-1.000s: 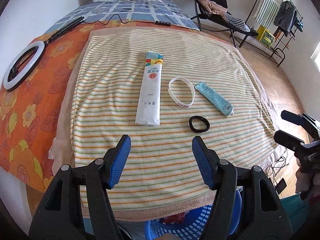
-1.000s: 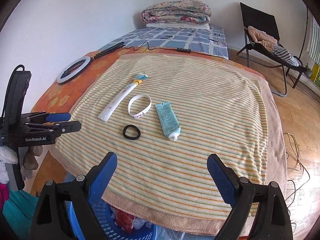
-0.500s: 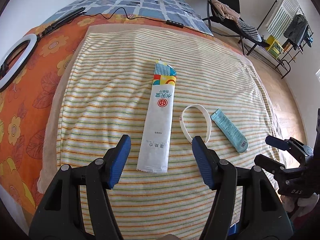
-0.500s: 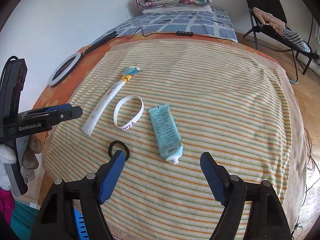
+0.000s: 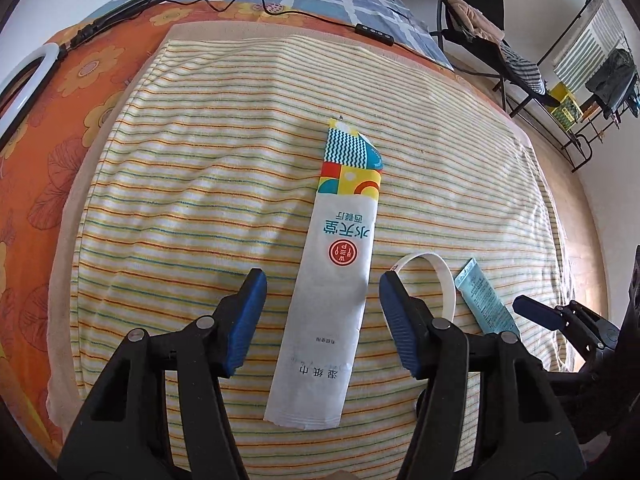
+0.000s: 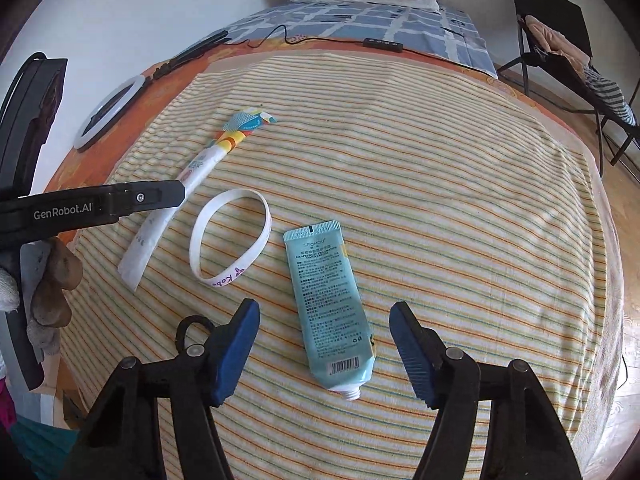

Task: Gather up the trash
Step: 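Grasp the white tissue packet with the left gripper while the right gripper grasps the light-blue tube, then carry the tissue packet and tube over the blue basket with both grippers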

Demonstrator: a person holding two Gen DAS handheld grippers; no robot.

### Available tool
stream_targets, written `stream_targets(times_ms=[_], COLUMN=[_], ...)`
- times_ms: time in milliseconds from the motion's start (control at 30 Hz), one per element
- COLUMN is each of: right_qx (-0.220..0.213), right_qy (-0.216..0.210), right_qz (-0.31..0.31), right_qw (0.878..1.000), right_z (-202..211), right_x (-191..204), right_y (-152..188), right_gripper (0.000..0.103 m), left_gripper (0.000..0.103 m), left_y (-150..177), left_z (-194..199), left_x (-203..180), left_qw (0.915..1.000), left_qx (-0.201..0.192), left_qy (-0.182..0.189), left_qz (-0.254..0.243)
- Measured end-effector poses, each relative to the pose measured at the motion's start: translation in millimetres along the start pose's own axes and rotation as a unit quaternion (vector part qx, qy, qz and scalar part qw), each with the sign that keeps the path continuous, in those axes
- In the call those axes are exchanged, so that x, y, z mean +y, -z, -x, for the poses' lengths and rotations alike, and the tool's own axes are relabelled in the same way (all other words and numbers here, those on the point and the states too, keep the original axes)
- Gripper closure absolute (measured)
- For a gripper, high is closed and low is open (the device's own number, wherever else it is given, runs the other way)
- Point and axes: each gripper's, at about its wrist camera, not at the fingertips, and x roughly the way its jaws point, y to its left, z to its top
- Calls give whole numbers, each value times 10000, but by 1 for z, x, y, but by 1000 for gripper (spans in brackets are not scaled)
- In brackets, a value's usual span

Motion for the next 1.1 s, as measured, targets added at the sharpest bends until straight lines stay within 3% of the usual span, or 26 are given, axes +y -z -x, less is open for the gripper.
stream_targets(times_ms=[100, 300, 367, 500, 1100], right_qx=[70, 53, 47, 11, -547], right_qy=[22, 188, 277, 310, 48], right_qz=[-17, 127, 169, 180, -108], right_qw=[10000, 9997, 9995, 9994, 9984], right_z=[-9, -14, -15, -12, 38], right_x=[0, 7, 9, 9, 6], right_y=[-1, -3, -4, -4, -2], right_gripper=[41, 42, 46, 64, 67], left_gripper=[46, 67, 70, 74, 74], left_y=[-2, -6, -5, -4, 15], left_z=[-5, -7, -5, 2, 57], left_x=[0, 2, 4, 5, -1], left_qw=[10000, 9999, 9998, 9996, 9978], left_qx=[-20, -73, -103, -190, -573], left_qy=[-73, -139, -147, -191, -40], left_qz=[-50, -46, -21, -57, -319])
